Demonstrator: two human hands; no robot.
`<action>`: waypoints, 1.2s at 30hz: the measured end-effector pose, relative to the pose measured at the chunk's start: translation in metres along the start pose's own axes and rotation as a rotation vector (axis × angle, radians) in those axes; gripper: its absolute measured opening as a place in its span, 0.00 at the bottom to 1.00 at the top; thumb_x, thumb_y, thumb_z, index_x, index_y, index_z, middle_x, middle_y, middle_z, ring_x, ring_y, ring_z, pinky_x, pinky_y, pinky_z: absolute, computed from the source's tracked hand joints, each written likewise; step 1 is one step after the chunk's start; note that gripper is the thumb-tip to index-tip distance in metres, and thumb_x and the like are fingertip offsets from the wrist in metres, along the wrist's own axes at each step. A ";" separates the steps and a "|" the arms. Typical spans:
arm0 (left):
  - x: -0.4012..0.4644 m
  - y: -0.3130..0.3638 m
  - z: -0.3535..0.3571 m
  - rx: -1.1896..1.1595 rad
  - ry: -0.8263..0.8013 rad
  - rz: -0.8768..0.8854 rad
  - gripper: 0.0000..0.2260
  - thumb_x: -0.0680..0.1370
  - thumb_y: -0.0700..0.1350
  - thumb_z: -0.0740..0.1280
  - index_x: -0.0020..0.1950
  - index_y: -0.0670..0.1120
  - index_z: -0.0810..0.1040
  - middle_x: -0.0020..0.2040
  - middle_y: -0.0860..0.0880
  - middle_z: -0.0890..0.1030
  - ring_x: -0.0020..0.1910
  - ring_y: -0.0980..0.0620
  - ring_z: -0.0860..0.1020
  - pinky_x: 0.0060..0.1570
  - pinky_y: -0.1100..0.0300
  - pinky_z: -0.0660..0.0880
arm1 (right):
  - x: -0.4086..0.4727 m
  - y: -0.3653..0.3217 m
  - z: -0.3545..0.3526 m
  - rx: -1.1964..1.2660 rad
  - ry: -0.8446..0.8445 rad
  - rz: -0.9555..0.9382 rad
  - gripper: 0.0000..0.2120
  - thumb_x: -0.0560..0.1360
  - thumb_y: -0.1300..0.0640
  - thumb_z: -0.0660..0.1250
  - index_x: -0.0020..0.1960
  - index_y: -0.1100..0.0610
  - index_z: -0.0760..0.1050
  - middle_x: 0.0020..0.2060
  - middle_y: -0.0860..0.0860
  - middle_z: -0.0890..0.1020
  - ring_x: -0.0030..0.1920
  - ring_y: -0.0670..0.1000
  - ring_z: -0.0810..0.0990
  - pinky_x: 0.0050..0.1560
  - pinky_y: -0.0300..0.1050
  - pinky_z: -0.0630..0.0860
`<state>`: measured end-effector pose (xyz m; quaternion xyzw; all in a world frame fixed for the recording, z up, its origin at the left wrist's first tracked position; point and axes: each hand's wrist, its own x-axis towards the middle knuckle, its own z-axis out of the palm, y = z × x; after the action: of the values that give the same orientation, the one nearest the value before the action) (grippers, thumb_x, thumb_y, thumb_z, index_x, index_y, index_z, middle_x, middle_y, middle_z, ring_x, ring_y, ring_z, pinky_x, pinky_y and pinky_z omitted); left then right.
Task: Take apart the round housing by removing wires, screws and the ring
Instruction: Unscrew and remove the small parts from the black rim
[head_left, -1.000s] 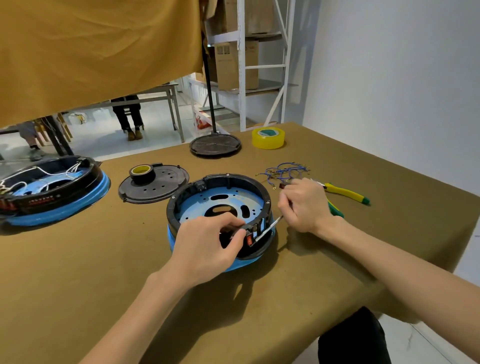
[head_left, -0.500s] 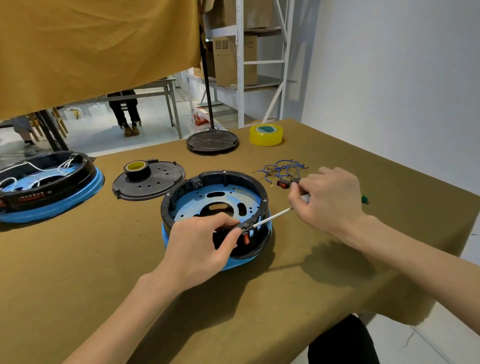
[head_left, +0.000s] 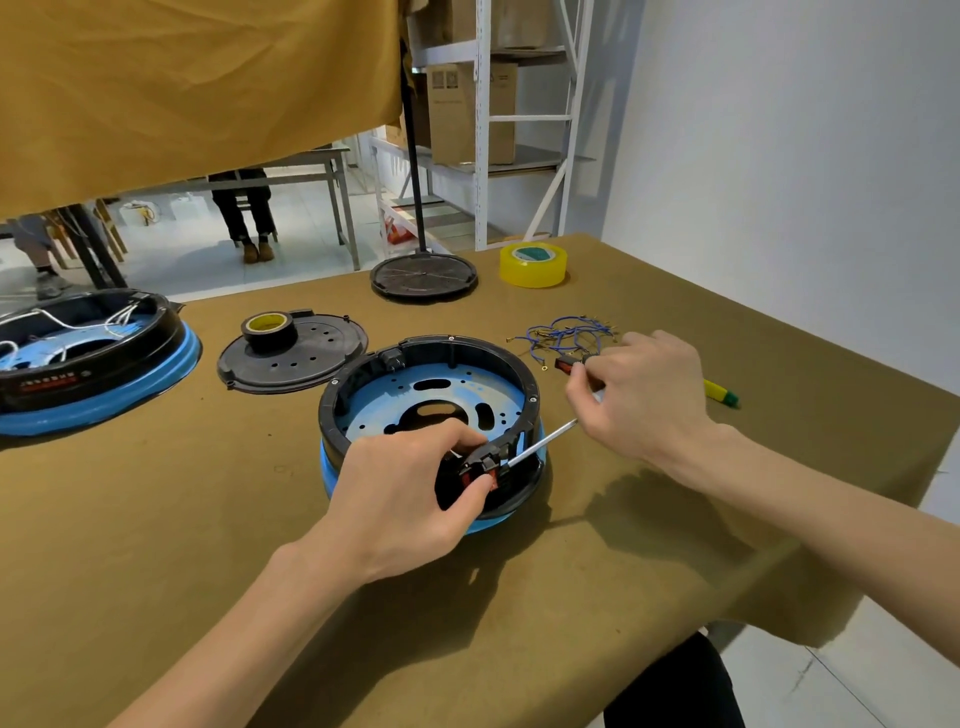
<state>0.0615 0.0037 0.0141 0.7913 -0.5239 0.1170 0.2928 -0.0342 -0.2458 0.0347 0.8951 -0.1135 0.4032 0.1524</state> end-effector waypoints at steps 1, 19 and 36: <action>0.000 0.001 0.000 0.024 -0.011 0.005 0.17 0.76 0.62 0.63 0.60 0.56 0.80 0.47 0.62 0.84 0.41 0.65 0.79 0.37 0.75 0.72 | 0.001 -0.002 0.007 0.039 0.006 0.009 0.23 0.78 0.53 0.60 0.24 0.55 0.68 0.20 0.49 0.70 0.26 0.52 0.65 0.32 0.44 0.59; 0.008 -0.001 0.005 0.177 -0.031 0.056 0.21 0.76 0.64 0.63 0.65 0.55 0.77 0.52 0.60 0.84 0.46 0.58 0.82 0.37 0.70 0.73 | 0.014 -0.003 0.071 0.366 0.006 -0.052 0.23 0.78 0.57 0.53 0.25 0.58 0.68 0.21 0.53 0.70 0.24 0.54 0.65 0.31 0.45 0.61; 0.010 0.003 0.007 0.164 0.003 0.053 0.21 0.76 0.61 0.63 0.65 0.54 0.80 0.50 0.59 0.86 0.46 0.57 0.84 0.37 0.62 0.80 | 0.006 0.002 0.056 0.289 -0.063 0.020 0.24 0.79 0.52 0.54 0.24 0.52 0.62 0.19 0.48 0.65 0.22 0.50 0.63 0.33 0.42 0.57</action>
<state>0.0625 -0.0085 0.0142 0.7983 -0.5328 0.1684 0.2248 0.0072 -0.2688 0.0050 0.9188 -0.0680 0.3885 0.0143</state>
